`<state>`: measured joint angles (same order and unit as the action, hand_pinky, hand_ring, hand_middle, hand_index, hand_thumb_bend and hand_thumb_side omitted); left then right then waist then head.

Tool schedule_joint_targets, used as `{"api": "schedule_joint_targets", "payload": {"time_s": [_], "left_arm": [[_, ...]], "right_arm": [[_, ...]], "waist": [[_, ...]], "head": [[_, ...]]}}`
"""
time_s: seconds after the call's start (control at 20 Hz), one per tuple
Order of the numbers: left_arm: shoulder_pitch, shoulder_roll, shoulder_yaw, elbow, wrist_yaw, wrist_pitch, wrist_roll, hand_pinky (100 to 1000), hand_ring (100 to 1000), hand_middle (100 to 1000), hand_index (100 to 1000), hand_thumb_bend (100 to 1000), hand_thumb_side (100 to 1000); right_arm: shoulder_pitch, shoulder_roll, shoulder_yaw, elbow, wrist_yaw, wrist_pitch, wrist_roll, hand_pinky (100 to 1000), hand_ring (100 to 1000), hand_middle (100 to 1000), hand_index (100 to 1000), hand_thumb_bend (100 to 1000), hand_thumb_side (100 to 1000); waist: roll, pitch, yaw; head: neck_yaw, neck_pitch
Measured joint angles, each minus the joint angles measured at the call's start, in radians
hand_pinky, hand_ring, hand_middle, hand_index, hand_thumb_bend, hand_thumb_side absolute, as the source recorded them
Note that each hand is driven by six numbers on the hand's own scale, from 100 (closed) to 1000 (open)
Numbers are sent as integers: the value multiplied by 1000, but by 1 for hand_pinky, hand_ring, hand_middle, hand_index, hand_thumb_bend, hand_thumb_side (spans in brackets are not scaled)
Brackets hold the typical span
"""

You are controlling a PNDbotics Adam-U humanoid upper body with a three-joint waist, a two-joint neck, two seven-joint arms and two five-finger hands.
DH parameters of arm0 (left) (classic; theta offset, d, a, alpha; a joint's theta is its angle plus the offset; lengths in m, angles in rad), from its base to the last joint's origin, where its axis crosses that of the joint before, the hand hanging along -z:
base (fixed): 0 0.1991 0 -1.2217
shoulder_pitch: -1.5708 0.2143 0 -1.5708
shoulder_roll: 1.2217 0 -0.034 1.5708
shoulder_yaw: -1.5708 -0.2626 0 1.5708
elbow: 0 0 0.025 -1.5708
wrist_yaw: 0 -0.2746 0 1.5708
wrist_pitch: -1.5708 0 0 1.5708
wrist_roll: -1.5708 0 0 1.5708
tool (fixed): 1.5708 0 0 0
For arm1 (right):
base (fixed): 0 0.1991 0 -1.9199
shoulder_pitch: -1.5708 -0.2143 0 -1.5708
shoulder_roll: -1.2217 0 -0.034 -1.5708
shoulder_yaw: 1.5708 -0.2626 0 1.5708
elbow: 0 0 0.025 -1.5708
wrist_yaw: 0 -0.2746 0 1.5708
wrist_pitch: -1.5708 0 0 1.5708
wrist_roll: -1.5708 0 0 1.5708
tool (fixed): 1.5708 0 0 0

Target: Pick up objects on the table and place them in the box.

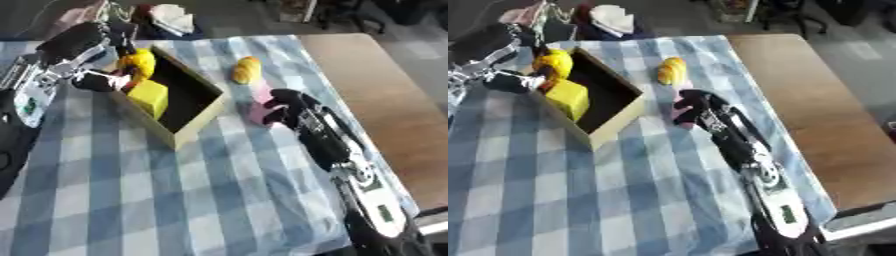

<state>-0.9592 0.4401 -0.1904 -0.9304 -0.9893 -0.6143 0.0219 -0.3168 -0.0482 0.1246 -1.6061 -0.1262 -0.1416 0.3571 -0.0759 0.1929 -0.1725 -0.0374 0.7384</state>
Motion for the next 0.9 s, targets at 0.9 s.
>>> {"api": "schedule_joint_targets", "payload": {"time_s": [0.9], "left_arm": [[117, 108, 12, -156, 259, 70, 39, 735, 590, 668, 820, 100, 226]], "right_arm": [[-6, -4, -16, 0, 3, -6, -13, 769, 625, 679, 820, 100, 679]], "waist": [[0, 0, 41]], "head": [[-54, -1]]}}
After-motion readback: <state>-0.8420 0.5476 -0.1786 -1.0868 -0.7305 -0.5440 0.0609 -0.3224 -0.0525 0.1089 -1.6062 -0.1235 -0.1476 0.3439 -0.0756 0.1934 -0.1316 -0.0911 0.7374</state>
